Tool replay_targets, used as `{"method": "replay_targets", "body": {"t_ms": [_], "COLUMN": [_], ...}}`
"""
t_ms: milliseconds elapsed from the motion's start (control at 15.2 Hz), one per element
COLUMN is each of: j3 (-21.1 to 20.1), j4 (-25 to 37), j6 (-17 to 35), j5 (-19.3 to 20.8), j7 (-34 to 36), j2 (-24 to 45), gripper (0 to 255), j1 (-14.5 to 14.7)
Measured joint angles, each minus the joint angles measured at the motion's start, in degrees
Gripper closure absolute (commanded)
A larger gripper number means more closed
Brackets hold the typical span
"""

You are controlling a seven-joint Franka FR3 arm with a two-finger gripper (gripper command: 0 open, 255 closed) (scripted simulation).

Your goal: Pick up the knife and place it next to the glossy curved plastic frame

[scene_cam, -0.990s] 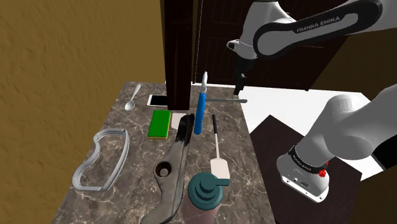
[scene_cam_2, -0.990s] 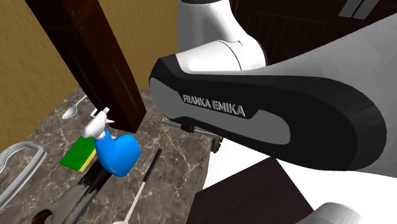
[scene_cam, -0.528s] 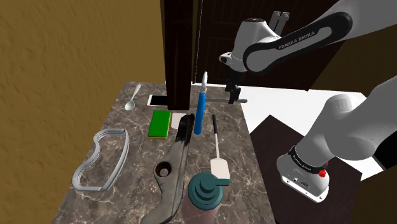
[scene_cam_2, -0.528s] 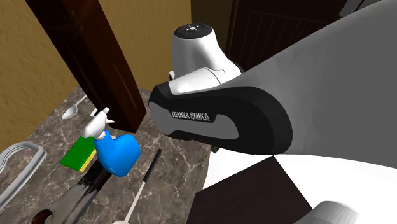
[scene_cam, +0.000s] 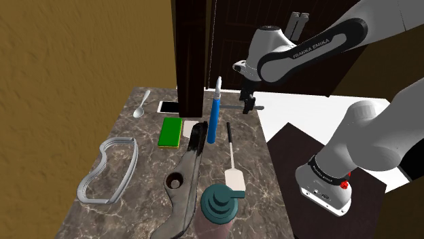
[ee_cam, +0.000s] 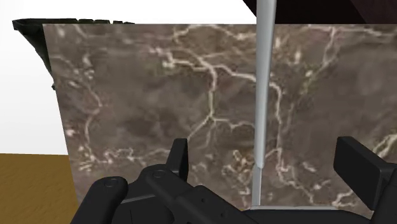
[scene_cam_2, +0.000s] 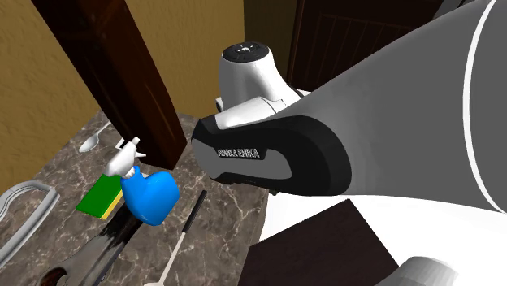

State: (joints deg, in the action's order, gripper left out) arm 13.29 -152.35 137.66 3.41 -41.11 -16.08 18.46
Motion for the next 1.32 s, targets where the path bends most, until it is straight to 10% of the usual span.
{"method": "replay_targets", "body": {"t_ms": [66,132,1320], "j3": [0.0,0.0,-0.56], "j4": [0.0,0.0,2.52], "j6": [0.02,0.02,-6.55], "j5": [0.0,0.0,0.59], "j7": [0.0,0.0,0.59], "j2": [0.01,0.01,-4.11], "gripper": [0,255,255], "j1": [0.0,0.0,-0.32]}}
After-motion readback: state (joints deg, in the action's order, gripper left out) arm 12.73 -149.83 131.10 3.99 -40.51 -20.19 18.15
